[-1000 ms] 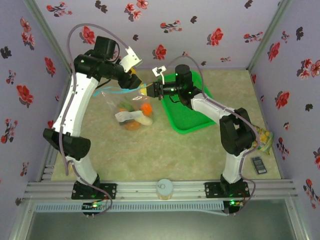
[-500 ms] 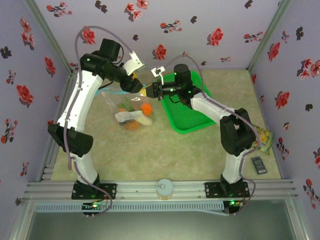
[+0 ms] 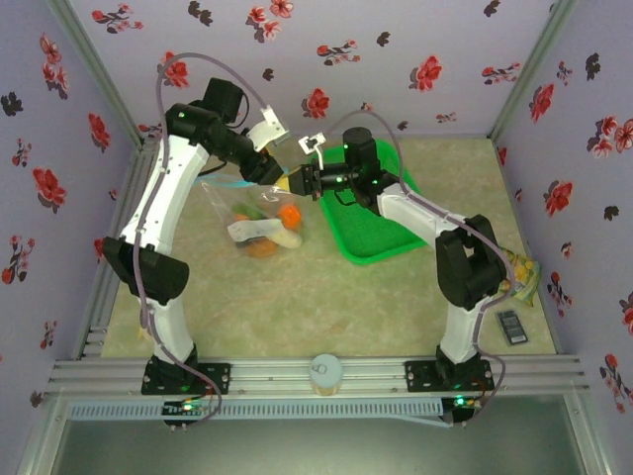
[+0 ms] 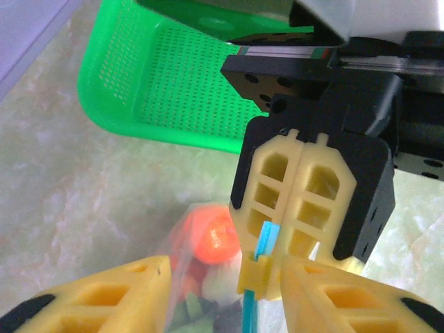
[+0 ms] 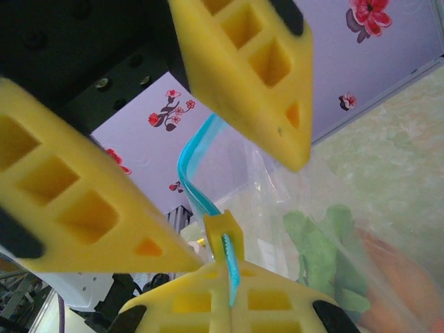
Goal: Place the food in the zip-top bag and seal the zipper
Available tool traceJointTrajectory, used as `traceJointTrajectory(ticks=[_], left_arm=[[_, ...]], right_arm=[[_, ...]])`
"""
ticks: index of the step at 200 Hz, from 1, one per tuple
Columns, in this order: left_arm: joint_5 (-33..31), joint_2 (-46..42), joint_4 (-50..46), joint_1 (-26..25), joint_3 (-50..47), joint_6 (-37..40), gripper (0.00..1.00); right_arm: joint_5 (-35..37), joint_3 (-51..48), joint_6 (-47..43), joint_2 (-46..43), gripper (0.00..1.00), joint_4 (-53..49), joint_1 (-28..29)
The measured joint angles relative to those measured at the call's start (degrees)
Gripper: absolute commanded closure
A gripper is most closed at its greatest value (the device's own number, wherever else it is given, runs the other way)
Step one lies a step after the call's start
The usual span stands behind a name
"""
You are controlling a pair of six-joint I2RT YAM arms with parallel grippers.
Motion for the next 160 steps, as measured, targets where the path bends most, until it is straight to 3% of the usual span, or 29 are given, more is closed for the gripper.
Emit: traceJointTrajectory(ticks=[72, 99, 160], left_arm=[[1.27, 3.23, -4.15, -0.02, 3.52, 0.48, 0.82], [1.2, 3.23, -4.68, 0.0, 3.89, 0.68, 0.95], [1.29, 3.21, -3.45, 0.04, 4.24, 0.63, 0.98]], right_arm=[[1.68, 0.0, -1.11, -0.5, 1.0, -1.92, 0.0], [2.38, 0.0, -1.7, -0.7, 1.0, -2.54, 0.0], [5.81, -0.31, -2.6, -2.27, 1.0, -3.98, -0.31]])
